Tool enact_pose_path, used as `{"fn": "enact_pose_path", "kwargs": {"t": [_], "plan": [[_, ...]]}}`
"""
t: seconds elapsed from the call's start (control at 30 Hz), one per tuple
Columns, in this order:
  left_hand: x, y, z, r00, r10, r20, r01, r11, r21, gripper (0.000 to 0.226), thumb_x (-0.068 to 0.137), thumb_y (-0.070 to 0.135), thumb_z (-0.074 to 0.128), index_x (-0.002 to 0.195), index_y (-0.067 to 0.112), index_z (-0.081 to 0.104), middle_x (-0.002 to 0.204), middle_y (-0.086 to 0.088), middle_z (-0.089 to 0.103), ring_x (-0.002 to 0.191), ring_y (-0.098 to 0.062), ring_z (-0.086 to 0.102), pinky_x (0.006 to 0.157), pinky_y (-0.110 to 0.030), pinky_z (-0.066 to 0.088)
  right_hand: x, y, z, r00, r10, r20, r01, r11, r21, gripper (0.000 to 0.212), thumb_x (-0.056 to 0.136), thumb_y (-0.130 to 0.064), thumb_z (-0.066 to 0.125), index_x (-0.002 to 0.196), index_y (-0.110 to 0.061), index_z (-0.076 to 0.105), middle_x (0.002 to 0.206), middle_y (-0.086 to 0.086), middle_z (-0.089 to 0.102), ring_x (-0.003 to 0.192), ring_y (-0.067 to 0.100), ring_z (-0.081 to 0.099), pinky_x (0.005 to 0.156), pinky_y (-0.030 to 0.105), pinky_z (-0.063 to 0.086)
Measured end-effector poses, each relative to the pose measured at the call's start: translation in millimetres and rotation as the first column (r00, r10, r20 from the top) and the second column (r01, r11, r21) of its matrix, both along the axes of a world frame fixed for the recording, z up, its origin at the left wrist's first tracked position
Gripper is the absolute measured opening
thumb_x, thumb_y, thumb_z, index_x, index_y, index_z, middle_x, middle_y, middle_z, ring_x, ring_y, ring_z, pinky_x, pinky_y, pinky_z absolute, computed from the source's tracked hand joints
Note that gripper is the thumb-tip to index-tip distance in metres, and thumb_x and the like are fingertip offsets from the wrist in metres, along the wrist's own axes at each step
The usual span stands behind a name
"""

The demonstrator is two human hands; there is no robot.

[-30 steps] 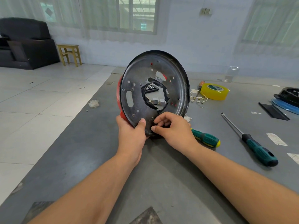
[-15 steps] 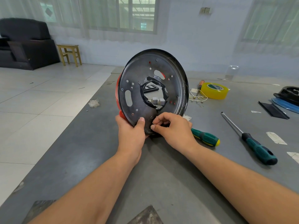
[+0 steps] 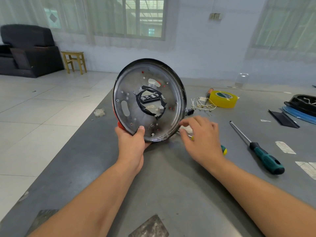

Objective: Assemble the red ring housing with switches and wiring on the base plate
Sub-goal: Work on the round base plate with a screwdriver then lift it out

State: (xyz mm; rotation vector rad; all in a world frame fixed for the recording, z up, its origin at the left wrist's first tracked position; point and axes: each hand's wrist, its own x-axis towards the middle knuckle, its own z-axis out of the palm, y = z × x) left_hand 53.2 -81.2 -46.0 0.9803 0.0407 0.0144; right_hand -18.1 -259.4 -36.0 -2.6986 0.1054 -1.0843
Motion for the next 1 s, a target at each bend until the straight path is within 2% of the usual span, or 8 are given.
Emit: {"fn": "enact_pose_path", "kwargs": {"t": [0.07, 0.17, 0.3, 0.4, 0.5, 0.6, 0.73, 1.0], "plan": [[5.4, 6.1, -0.3, 1.0, 0.02, 0.0, -0.02, 1.0, 0.009, 0.04, 0.103, -0.004, 0.058, 0.112, 0.033, 0.046, 0.123, 0.005, 0.063, 0.111, -0.019, 0.069, 0.069, -0.038, 0.066, -8.4, -16.6, -1.2, 0.984, -0.133, -0.117, 0.117, 0.984, -0.133, 0.024, 0.098, -0.04, 0.056, 0.119, -0.031, 0.065, 0.115, -0.007, 0.063, 0.109, 0.019, 0.057, 0.092, 0.034, 0.03], [13.9, 17.4, -1.1, 0.999, 0.044, 0.006, -0.044, 0.999, 0.007, 0.04, 0.103, -0.003, 0.058, 0.127, 0.025, 0.043, 0.128, 0.003, 0.062, 0.114, -0.02, 0.068, 0.071, -0.039, 0.066, -14.4, -26.0, -6.9, 0.907, -0.268, -0.324, 0.207, 0.956, -0.21, 0.039, 0.099, -0.053, 0.045, 0.128, -0.03, 0.059, 0.122, -0.004, 0.061, 0.113, 0.022, 0.057, 0.095, 0.04, 0.042], [22.4, 29.5, -2.6, 0.998, 0.062, 0.004, -0.062, 0.998, -0.012, 0.041, 0.104, -0.003, 0.057, 0.128, 0.025, 0.04, 0.133, 0.002, 0.06, 0.117, -0.02, 0.067, 0.07, -0.042, 0.066, -12.1, -24.7, -9.5, 0.862, -0.344, -0.373, 0.27, 0.933, -0.238, 0.038, 0.1, -0.054, 0.039, 0.114, -0.025, 0.059, 0.112, -0.001, 0.061, 0.102, 0.023, 0.059, 0.074, 0.036, 0.043], [26.5, 35.7, -3.0, 0.996, 0.084, -0.004, -0.084, 0.996, -0.021, 0.041, 0.104, -0.002, 0.056, 0.129, 0.027, 0.04, 0.135, 0.003, 0.058, 0.119, -0.022, 0.065, 0.067, -0.043, 0.066, -9.7, -24.7, -12.9, 0.839, -0.36, -0.407, 0.263, 0.925, -0.275, 0.035, 0.104, -0.05, 0.037, 0.112, -0.022, 0.057, 0.112, 0.0, 0.059, 0.103, 0.024, 0.059, 0.069, 0.035, 0.04], [28.3, 38.4, -2.6, 0.997, 0.083, 0.006, -0.082, 0.995, -0.05, 0.039, 0.105, -0.001, 0.054, 0.114, 0.035, 0.044, 0.132, 0.007, 0.056, 0.117, -0.023, 0.065, 0.064, -0.047, 0.065, -10.2, -22.6, -10.3, 0.867, -0.301, -0.397, 0.26, 0.953, -0.155, 0.035, 0.106, -0.052, 0.031, 0.112, -0.023, 0.052, 0.107, -0.002, 0.058, 0.094, 0.023, 0.06, 0.064, 0.035, 0.039], [29.1, 38.4, -2.5, 0.997, 0.081, 0.02, -0.08, 0.996, -0.048, 0.04, 0.106, 0.0, 0.054, 0.109, 0.038, 0.044, 0.132, 0.008, 0.056, 0.119, -0.022, 0.064, 0.065, -0.048, 0.065, -16.0, -7.1, -3.5, 0.929, -0.136, -0.344, 0.117, 0.99, -0.076, 0.034, 0.104, -0.056, 0.029, 0.114, -0.03, 0.047, 0.092, -0.011, 0.055, 0.076, 0.02, 0.055, 0.058, 0.037, 0.042], [29.3, 37.0, -3.6, 0.996, 0.075, 0.049, -0.073, 0.996, -0.047, 0.042, 0.105, 0.0, 0.055, 0.109, 0.04, 0.046, 0.132, 0.011, 0.058, 0.12, -0.02, 0.064, 0.07, -0.048, 0.066, -27.8, 19.5, -3.6, 0.916, -0.021, -0.401, -0.038, 0.99, -0.138, 0.04, 0.103, -0.058, 0.027, 0.117, -0.033, 0.055, 0.099, -0.01, 0.061, 0.088, 0.018, 0.061, 0.066, 0.037, 0.049], [25.9, 34.7, -4.0, 0.995, 0.048, 0.087, -0.047, 0.999, -0.015, 0.042, 0.105, 0.0, 0.055, 0.11, 0.041, 0.048, 0.129, 0.014, 0.062, 0.122, -0.021, 0.065, 0.075, -0.049, 0.065, -28.2, 31.6, -7.5, 0.904, 0.028, -0.427, -0.1, 0.984, -0.149, 0.034, 0.105, -0.05, 0.036, 0.125, -0.033, 0.057, 0.103, -0.012, 0.057, 0.095, 0.013, 0.059, 0.069, 0.035, 0.05]]}}
